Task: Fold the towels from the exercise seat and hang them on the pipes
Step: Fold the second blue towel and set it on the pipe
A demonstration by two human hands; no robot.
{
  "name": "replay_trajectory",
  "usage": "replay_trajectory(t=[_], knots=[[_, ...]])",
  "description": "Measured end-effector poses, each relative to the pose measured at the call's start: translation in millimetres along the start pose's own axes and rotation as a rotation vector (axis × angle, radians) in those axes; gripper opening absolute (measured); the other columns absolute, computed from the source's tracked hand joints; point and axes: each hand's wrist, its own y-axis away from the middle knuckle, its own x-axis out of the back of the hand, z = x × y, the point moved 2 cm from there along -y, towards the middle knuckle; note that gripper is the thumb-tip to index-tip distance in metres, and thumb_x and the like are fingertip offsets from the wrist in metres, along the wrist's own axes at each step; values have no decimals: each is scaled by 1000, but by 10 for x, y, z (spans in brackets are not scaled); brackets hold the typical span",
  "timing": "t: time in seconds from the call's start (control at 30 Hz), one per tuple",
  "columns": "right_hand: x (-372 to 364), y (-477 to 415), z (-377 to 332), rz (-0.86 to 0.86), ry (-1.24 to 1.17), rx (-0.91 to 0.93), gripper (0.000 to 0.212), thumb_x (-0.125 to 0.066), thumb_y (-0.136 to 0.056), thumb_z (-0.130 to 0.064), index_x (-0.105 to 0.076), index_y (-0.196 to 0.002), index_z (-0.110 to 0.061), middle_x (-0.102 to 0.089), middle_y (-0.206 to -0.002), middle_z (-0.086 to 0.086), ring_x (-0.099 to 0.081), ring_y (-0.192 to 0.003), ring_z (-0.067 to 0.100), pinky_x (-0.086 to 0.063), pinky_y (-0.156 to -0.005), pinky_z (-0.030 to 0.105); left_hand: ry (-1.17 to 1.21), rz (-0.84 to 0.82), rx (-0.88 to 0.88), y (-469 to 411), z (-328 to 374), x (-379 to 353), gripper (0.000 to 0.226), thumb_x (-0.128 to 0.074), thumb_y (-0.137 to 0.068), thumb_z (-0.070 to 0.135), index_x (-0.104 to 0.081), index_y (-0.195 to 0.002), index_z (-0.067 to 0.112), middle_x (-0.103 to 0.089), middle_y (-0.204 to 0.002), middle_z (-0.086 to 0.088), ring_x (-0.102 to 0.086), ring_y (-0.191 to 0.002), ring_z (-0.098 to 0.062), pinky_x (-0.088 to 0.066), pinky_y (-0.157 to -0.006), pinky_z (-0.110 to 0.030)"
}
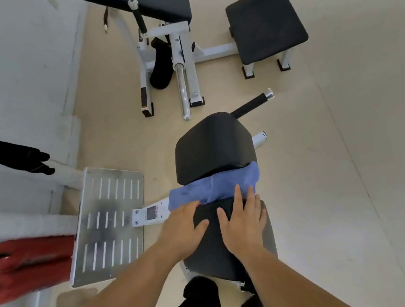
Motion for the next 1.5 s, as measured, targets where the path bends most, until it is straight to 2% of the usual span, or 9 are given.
replay_trajectory(t=[0.13,0.23,0.37,0.6,0.83,1.1,1.23,1.37,1.5], knots=[[-151,-13,-37,120,-67,-39,74,-41,-95,-63,-21,-159,-30,-18,-168,5,-17,-154,31,-28,-121,53,111,-50,-2,-384,-58,-31,47,-52,-103,36,-46,-148,24,-56,-146,-2,-54,-130,-23,-42,-105,-31],[-197,-40,-21,84,-57,-73,72,-37,-94,-66,-19,-157,-35,-14,-169,0,-11,-156,27,-22,-124,47,172,-103,-33,-642,-40,-51,35,-55,-102,36,-58,-135,24,-66,-133,1,-61,-118,-17,-45,-95,-27],[-218,-43,-2,98,-49,-87,71,-32,-92,-67,-24,-155,-36,-19,-168,-2,-15,-155,25,-25,-123,46,241,-119,-30,-868,32,-76,21,-63,-98,36,-66,-113,21,-73,-104,1,-67,-96,-15,-55,-91,-37],[-197,-63,-24,92,-19,-100,72,-30,-90,-67,-28,-154,-33,-25,-165,0,-19,-154,25,-24,-124,45,327,-131,69,-1056,33,-150,12,-65,-97,27,-72,-99,17,-72,-90,-1,-65,-85,-17,-52,-81,-32],[-227,-76,7,87,-28,-88,69,-33,-91,-66,-28,-152,-35,-25,-165,-2,-19,-154,24,-23,-124,44,472,25,20,-873,82,-97,20,-54,-103,20,-51,-83,20,-53,-73,-1,-45,-66,-12,-39,-64,-28],[-184,-37,34,106,-172,-22,82,-42,-95,-64,-11,-161,-26,-16,-168,5,-15,-155,27,-25,-121,48,181,205,-292,-175,376,151,10,-49,-106,24,-48,-97,22,-61,-83,-2,-60,-74,-18,-54,-66,-40],[166,81,148,8,-159,108,78,-44,-101,-47,0,-161,-24,-2,-170,5,-5,-157,28,-18,-126,47,147,341,-277,234,500,411,7,-47,-107,26,-47,-100,28,-62,-89,1,-62,-76,-14,-59,-74,-40],[894,266,22,108,-230,356,57,-35,-104,-42,-19,-158,-35,-16,-169,-1,-12,-156,23,-22,-124,47,164,396,-326,752,706,684,14,-51,-104,14,-51,-97,26,-57,-83,8,-58,-76,-10,-55,-75,-34],[1558,489,-373,26,-190,784,43,-38,-104,-32,-45,-146,-38,-27,-165,-7,-12,-156,18,-14,-124,37,199,420,-389,1291,882,923,20,-54,-101,11,-57,-93,29,-61,-82,12,-61,-78,-13,-53,-75,-27]])
